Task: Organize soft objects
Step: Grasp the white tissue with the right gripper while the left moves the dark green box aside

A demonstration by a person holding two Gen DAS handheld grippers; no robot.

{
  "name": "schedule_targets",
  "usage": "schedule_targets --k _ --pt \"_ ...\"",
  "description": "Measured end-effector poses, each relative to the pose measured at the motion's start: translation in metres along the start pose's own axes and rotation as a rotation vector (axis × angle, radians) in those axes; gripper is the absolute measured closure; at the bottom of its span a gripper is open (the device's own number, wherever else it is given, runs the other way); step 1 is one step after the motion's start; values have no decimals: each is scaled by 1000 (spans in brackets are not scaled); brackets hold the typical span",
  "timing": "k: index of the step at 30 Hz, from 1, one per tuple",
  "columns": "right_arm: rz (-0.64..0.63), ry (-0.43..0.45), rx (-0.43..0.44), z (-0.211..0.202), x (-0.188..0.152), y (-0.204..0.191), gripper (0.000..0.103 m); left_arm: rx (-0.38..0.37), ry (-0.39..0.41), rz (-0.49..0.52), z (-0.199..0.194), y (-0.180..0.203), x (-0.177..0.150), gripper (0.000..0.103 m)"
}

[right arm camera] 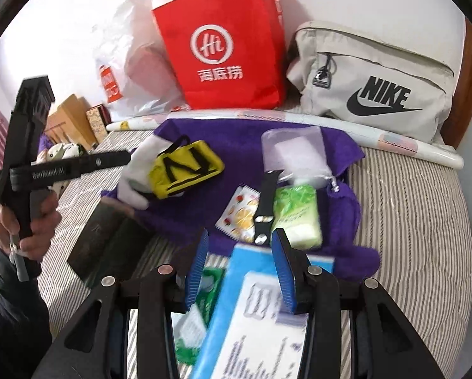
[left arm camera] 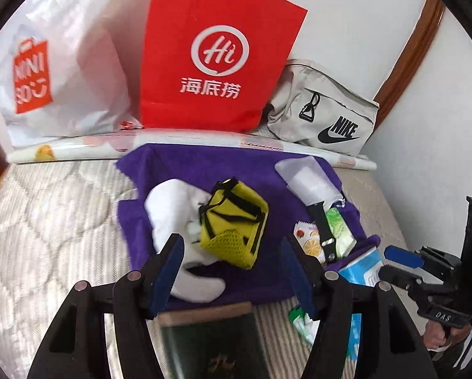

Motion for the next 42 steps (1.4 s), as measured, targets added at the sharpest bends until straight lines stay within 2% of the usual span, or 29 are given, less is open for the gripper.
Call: schedule_targets --k 5,9,12,14,18,25,33,34,35,36,42 --pt "-60 -32 23 4 -20 -30 62 19 19 -34 -19 -13 -15 41" --pt "-97 -83 25 17 -34 -51 69 -16 10 -71 -28 -23 -33 41" --pt "-114 -128 16 30 -42 -61 77 -9 27 -83 -37 -32 -43 41" --pt "-115 -157 11 40 -46 -66 79 -8 33 -90 -42 -37 -49 41" --pt "-135 -185 -44 53 -52 -72 80 -7 55 -94 -51 -45 -59 41" --pt "-179 -241 -202 75 -59 -70 80 -17 73 -81 -55 -51 -69 41" --pt "-188 -247 -293 86 -57 -67 80 -25 80 -54 -57 -49 -78 41" --pt "-188 -241 -295 86 -56 -67 80 -27 82 -53 -58 -49 -81 41" --pt "-191 -232 -289 86 -56 -67 88 -29 83 -53 -58 -49 -83 41" --pt "-193 -229 -273 85 -55 -68 89 -30 83 -55 -59 -50 -86 41" --pt "-162 -162 -171 65 -53 -78 90 -19 64 -80 -64 -56 -108 41"
Point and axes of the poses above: each gripper's, at about its wrist camera, not at the fingertips, and z roughly the way its jaws point, y to its right, x to its top, the point moved 8 cm from there along z, roughly the way its jaws point, and after that the axes turned 7 degrees about -y, right-handed, at the moved point
